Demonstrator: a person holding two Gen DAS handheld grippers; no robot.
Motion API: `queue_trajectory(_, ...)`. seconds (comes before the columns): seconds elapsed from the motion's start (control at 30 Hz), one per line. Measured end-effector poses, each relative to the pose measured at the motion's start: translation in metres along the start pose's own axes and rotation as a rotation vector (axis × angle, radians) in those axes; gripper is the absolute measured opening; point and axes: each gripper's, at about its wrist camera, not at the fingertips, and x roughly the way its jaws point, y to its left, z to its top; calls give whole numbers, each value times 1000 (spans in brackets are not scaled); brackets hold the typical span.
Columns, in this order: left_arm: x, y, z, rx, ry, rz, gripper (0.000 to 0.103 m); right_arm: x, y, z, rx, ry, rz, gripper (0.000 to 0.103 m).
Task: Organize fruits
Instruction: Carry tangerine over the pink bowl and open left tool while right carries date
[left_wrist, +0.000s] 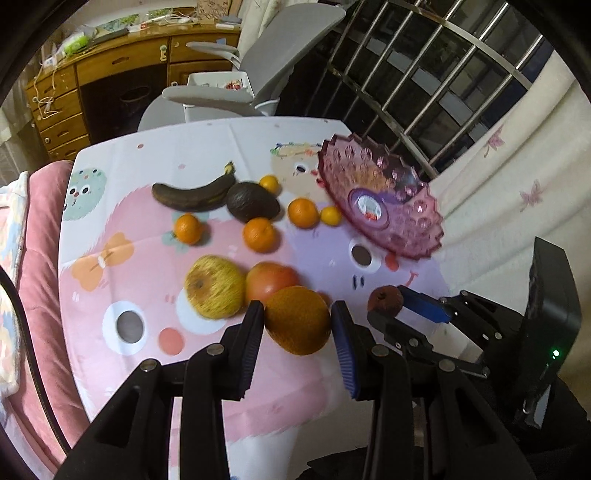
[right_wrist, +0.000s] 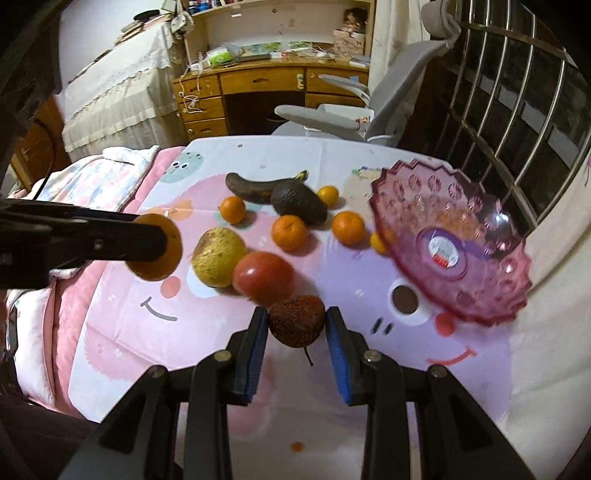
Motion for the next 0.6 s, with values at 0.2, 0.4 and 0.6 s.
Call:
queue_trajectory(0.2, 15, -46, 20, -10, -46, 27, 36, -12, -44, 9, -49, -22, 27, 32)
queue_trajectory(0.4, 36, -86, 45, -10, -74, 37, 36, -14, -95, 14, -54, -36, 21, 32)
queue_trajectory(0.6, 66, -113, 68, -21, -72, 46, 36, -6, -141, 16, -33, -21, 15, 32)
